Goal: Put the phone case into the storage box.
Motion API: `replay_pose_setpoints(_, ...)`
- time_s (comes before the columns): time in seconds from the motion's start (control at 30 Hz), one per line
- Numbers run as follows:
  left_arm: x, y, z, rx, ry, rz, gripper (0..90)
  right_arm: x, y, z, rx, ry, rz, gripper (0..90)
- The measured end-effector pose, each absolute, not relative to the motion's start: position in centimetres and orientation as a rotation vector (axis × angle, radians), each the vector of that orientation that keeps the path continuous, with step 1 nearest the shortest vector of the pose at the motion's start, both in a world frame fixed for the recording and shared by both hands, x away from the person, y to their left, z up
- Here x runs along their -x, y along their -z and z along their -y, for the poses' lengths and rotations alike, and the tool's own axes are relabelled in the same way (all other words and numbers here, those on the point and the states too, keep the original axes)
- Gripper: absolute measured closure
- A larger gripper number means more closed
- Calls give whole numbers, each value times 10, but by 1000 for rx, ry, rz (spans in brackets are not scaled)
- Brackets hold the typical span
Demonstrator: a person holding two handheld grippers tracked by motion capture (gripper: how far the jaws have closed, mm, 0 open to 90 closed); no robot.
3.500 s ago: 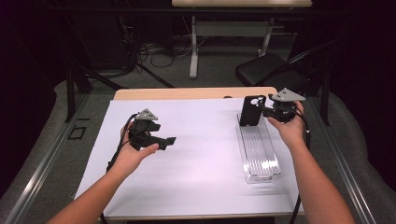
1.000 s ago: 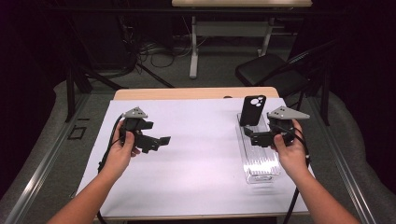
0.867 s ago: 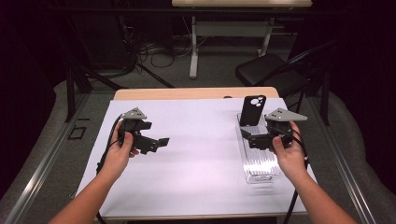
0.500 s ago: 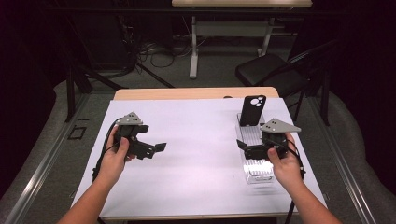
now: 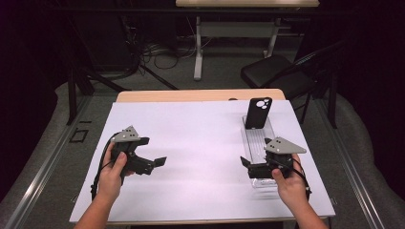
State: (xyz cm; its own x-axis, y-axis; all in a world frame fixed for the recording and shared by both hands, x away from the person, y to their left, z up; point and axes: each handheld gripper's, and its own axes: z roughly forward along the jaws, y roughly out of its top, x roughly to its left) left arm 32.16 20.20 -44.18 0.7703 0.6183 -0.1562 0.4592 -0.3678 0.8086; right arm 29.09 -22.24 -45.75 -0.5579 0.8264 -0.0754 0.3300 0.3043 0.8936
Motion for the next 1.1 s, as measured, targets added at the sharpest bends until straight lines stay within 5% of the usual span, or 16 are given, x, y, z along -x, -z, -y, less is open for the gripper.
replay_pose_setpoints(1.1,-302,480,-234,-1975,-206,-878,6,-261,489,213,-1031,-1150,-2024,0)
